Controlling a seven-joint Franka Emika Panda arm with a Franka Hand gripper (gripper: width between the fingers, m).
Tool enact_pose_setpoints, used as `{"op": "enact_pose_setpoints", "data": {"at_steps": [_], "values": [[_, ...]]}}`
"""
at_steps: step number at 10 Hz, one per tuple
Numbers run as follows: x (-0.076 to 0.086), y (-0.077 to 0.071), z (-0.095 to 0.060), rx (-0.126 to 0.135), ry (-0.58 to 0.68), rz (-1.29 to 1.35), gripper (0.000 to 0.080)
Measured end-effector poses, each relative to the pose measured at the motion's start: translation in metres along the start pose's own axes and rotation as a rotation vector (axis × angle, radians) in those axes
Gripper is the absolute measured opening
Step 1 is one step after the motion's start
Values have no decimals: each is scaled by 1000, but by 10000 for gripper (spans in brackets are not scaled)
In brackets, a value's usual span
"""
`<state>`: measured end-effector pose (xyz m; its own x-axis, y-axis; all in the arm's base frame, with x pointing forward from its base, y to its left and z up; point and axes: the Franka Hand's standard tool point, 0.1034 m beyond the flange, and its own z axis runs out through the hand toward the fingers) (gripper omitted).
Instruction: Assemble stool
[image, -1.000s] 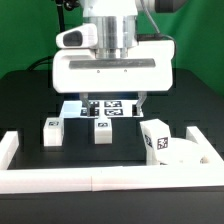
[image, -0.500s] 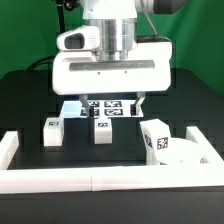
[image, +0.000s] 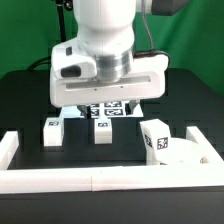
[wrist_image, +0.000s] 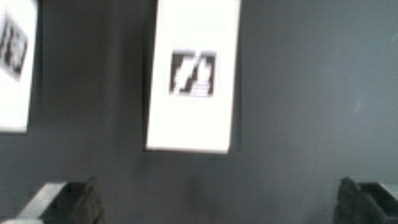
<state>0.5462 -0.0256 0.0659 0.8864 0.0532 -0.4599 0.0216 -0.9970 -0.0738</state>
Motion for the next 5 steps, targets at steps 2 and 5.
{"op": "enact_pose_setpoints", "data": {"at_steps": [2,5], "values": [[-6,0,5,8,-132,3,649],[-5,11,12,0,-304,71,649]]}}
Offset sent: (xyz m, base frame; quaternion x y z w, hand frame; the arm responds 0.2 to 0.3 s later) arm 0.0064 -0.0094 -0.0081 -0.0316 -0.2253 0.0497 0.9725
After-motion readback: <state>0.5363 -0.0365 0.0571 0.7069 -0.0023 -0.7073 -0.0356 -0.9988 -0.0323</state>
